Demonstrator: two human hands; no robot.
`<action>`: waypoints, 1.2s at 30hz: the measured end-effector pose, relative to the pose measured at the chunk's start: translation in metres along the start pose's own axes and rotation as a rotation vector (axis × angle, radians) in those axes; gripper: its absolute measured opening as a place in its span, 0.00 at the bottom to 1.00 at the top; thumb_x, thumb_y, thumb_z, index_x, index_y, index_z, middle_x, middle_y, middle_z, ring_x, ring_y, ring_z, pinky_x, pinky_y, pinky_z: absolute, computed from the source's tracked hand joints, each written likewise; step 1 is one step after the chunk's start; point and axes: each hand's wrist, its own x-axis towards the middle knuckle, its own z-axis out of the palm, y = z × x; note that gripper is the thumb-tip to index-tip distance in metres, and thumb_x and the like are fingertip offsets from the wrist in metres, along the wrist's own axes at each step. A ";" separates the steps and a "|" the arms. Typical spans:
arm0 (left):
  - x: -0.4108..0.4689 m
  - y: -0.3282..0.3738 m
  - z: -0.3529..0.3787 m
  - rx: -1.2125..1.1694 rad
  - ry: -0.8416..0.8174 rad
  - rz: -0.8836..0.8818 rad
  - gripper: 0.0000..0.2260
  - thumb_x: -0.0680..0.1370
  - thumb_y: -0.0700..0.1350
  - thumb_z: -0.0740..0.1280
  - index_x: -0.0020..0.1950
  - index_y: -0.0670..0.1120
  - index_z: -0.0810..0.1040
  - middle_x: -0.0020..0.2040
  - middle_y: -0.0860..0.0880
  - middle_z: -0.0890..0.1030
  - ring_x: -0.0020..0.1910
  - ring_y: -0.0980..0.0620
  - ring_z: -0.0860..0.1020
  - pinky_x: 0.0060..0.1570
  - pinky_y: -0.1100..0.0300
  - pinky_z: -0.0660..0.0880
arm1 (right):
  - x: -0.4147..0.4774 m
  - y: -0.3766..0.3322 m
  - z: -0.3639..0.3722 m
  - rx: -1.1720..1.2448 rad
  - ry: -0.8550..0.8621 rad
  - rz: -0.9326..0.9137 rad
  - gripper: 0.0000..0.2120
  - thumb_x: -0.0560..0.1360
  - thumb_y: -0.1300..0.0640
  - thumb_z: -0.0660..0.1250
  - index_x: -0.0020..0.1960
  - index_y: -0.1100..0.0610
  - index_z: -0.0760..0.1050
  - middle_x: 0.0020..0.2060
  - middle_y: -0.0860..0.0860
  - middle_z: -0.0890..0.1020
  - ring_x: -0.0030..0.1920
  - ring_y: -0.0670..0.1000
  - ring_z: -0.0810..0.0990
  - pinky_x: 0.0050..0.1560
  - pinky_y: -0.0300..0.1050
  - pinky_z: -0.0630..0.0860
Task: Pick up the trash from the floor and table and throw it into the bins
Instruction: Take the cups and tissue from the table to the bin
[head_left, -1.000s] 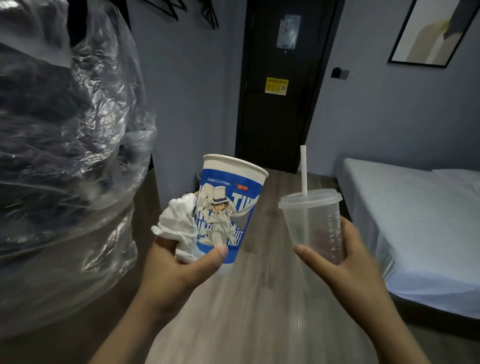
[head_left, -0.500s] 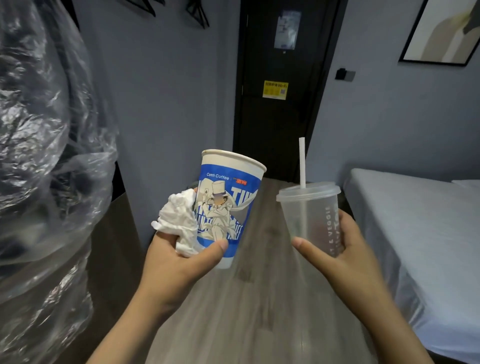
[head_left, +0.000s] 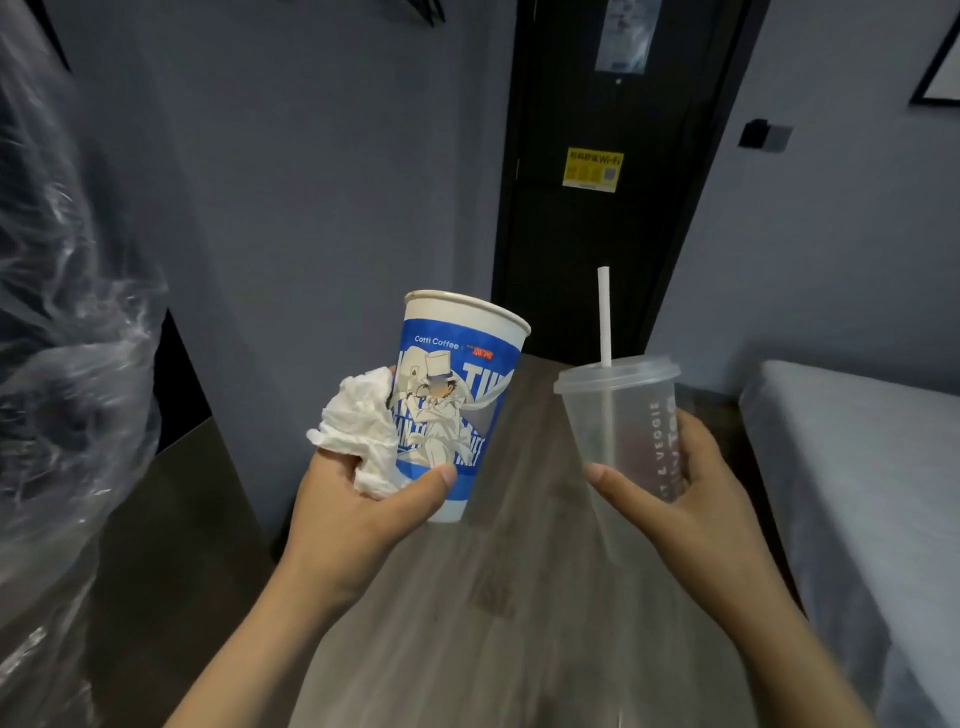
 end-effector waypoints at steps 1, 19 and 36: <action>0.015 -0.008 -0.001 -0.006 0.003 -0.006 0.28 0.59 0.48 0.74 0.59 0.56 0.74 0.53 0.53 0.83 0.52 0.52 0.82 0.44 0.64 0.79 | 0.016 0.004 0.006 -0.001 -0.004 0.002 0.35 0.66 0.46 0.76 0.70 0.41 0.64 0.51 0.38 0.79 0.48 0.33 0.78 0.42 0.34 0.74; 0.311 -0.104 -0.062 0.058 0.024 -0.096 0.22 0.66 0.34 0.72 0.58 0.46 0.74 0.46 0.56 0.85 0.43 0.59 0.83 0.37 0.70 0.77 | 0.311 0.024 0.144 0.006 -0.047 0.007 0.31 0.67 0.48 0.75 0.65 0.39 0.65 0.48 0.32 0.78 0.48 0.32 0.77 0.35 0.27 0.75; 0.566 -0.213 -0.019 0.149 0.074 -0.073 0.34 0.59 0.51 0.74 0.65 0.50 0.72 0.56 0.54 0.82 0.55 0.55 0.81 0.53 0.61 0.79 | 0.610 0.113 0.190 0.020 -0.070 -0.047 0.31 0.67 0.49 0.75 0.63 0.39 0.63 0.45 0.35 0.76 0.46 0.31 0.77 0.39 0.34 0.73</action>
